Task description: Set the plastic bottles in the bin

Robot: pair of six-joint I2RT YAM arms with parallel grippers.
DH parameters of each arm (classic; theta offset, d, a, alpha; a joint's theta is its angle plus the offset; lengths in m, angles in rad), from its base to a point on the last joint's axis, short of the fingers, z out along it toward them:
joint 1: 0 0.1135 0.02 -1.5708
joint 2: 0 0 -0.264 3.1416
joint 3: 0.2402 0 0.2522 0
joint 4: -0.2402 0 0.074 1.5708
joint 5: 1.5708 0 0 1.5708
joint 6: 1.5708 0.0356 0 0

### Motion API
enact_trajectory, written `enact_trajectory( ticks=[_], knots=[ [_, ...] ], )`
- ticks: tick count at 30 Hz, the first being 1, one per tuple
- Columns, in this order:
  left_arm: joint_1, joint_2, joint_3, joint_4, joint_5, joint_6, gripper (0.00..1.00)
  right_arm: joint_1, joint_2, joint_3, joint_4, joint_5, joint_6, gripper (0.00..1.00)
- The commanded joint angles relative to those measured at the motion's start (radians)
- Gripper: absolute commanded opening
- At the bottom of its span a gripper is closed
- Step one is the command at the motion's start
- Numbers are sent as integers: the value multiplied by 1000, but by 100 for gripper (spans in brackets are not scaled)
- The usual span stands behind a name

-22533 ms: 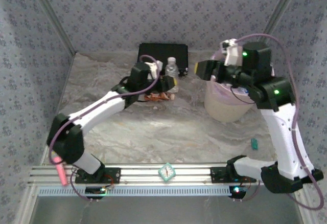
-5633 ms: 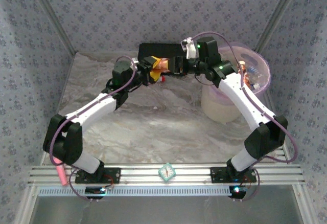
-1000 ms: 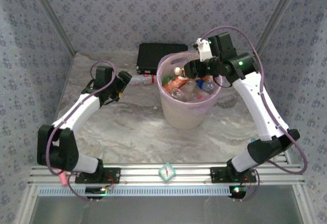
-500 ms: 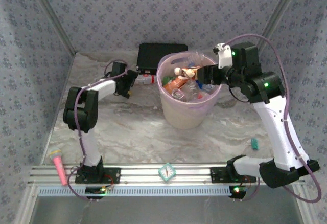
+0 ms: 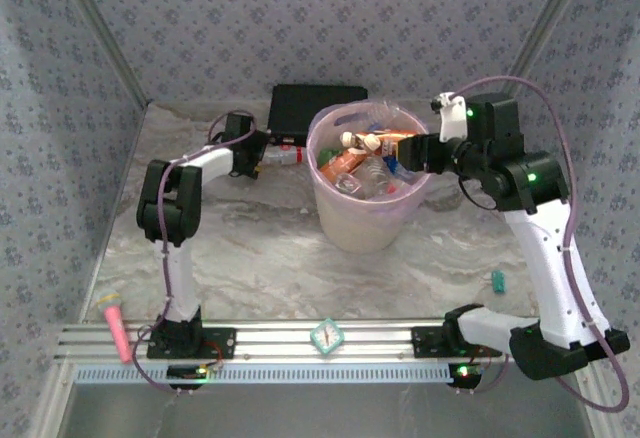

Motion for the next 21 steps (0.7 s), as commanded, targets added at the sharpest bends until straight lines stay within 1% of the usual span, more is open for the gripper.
enact_trajectory(
  ticks=[1,5,11,13,15,18,21],
  knots=[
    [-9,24,-13,9,-36,-28,77,-16,-27,-7,-25,-2,-10,68],
    [-9,-1,-20,-7,-49,-10,71,-26,-34,-7,-24,-8,-11,68],
    [-2,-53,-31,-27,-64,26,58,-27,-39,7,-35,-13,-15,68],
    [3,-77,-41,-27,-57,42,56,-27,-42,13,-36,-18,-17,68],
    [10,-118,-57,-29,-56,64,56,-27,-43,22,-39,-21,-20,68],
    [11,-200,-63,-65,-83,151,56,-27,-41,32,-32,-37,-26,68],
    [15,-287,-37,-118,-81,282,56,-6,-26,40,-6,-76,-26,68]
  ],
)
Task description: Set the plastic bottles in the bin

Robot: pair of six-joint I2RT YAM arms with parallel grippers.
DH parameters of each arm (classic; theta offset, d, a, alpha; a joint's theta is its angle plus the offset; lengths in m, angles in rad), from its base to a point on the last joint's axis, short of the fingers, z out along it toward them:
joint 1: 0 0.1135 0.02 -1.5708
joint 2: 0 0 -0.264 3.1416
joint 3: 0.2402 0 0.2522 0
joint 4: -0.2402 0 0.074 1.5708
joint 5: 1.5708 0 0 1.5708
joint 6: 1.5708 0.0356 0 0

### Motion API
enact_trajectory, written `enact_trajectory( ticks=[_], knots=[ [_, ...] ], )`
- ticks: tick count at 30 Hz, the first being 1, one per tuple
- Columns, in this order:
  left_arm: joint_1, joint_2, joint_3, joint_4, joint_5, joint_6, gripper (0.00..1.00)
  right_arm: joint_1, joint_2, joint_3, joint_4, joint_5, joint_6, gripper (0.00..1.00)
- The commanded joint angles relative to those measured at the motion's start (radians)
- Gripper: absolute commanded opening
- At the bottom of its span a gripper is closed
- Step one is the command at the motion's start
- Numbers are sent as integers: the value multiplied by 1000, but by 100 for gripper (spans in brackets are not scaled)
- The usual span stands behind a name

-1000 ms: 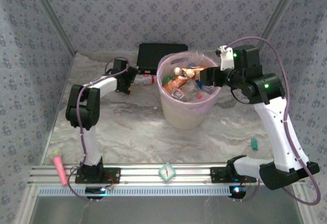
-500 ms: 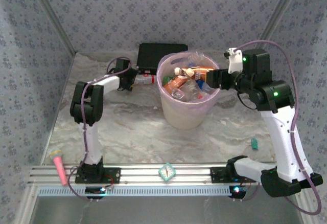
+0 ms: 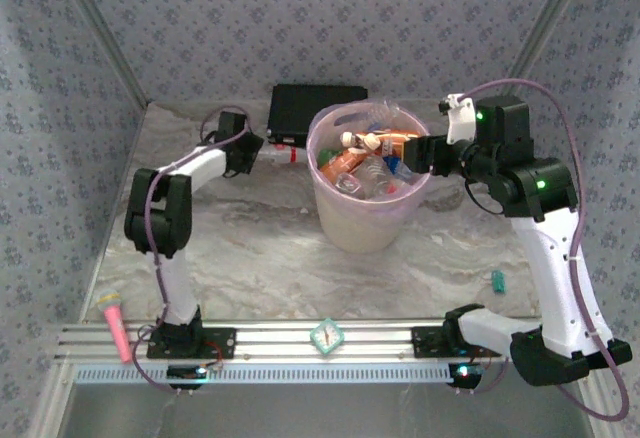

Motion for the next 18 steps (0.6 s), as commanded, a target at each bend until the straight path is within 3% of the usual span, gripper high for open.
enact_trajectory(
  ticks=[1,10,15,18],
  knots=[
    [10,-146,47,-79,-22,194,56,29,9,42,12,-62,-22,68],
    [15,-433,194,-298,108,786,58,220,176,179,116,-211,-248,69],
    [14,-615,246,-365,144,918,59,302,336,367,95,-199,-282,68],
    [2,-697,306,-387,220,959,58,296,356,402,114,-144,-253,68]
  ],
)
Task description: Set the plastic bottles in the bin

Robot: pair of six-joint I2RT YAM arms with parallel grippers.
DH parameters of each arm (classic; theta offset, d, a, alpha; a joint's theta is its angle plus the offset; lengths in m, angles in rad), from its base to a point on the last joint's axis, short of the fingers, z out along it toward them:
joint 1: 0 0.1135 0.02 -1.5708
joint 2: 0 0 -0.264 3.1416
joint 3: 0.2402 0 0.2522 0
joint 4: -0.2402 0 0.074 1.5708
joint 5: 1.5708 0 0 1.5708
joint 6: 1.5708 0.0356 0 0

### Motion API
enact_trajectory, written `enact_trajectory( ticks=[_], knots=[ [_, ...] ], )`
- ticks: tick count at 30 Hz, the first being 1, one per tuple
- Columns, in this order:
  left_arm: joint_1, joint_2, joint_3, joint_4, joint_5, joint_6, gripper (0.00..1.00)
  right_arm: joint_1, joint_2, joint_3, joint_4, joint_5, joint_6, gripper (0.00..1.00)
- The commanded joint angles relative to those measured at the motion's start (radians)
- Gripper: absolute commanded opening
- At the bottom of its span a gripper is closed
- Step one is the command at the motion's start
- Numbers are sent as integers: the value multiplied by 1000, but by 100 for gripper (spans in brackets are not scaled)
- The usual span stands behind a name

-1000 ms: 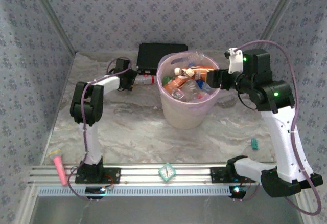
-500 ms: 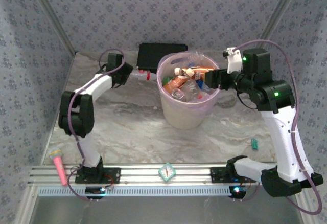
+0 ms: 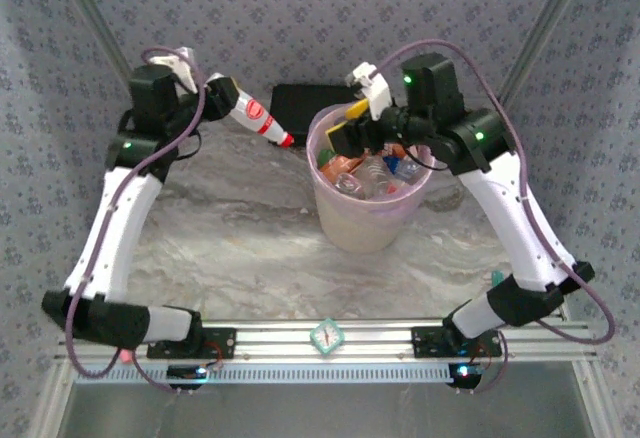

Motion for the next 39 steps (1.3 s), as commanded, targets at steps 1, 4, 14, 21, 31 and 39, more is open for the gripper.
enact_trajectory(
  ticks=[1,4,14,21,31,39],
  knots=[
    [-29,-85,85,-59,99,145,57,-25,-16,15,56,33,22,68],
    [-141,-108,158,-75,94,222,56,-91,-85,-75,132,56,114,67],
    [-447,97,388,-157,-118,400,50,-421,-361,-366,40,247,398,62],
    [-505,215,450,-137,-218,443,50,-672,-374,-512,-24,-52,435,48],
    [-544,318,507,-158,-313,519,50,-693,-342,-618,-7,-203,372,45],
    [-580,462,661,-293,-385,617,50,-676,-329,-653,4,-223,333,43]
  ],
)
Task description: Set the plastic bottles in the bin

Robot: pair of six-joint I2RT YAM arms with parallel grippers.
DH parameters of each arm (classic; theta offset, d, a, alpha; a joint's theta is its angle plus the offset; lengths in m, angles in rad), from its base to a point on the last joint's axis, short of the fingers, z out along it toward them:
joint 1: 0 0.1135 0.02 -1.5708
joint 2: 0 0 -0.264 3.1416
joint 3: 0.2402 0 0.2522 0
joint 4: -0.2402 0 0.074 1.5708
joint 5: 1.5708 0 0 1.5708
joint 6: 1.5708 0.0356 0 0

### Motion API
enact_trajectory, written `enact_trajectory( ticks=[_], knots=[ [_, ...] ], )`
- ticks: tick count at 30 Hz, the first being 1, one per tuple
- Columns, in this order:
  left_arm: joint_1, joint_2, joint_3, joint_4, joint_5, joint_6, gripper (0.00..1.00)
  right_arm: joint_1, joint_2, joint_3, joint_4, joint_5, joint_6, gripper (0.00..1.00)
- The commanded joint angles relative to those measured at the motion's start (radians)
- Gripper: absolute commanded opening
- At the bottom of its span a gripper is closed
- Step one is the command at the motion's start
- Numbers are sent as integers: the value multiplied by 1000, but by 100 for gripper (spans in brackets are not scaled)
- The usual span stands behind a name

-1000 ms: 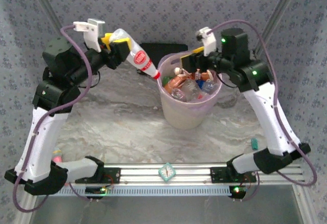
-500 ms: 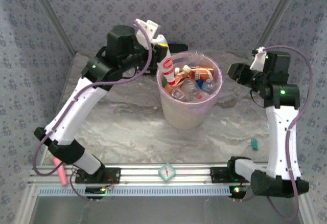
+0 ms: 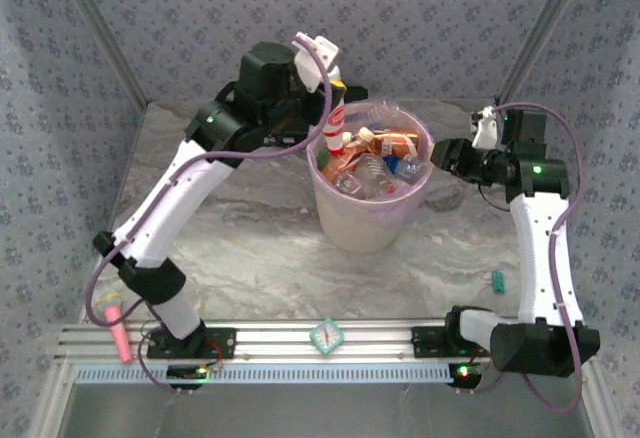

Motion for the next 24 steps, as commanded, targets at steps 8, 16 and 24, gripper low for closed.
enact_trajectory(
  ticks=[8,16,24],
  knots=[
    [-17,225,336,-391,-119,136,48,18,5,-7,-12,-37,-60,44],
    [-16,315,404,-540,-25,139,54,26,10,-6,-4,-30,-62,44],
    [-16,321,364,-517,104,126,87,41,14,-13,4,-24,-55,44]
  ],
)
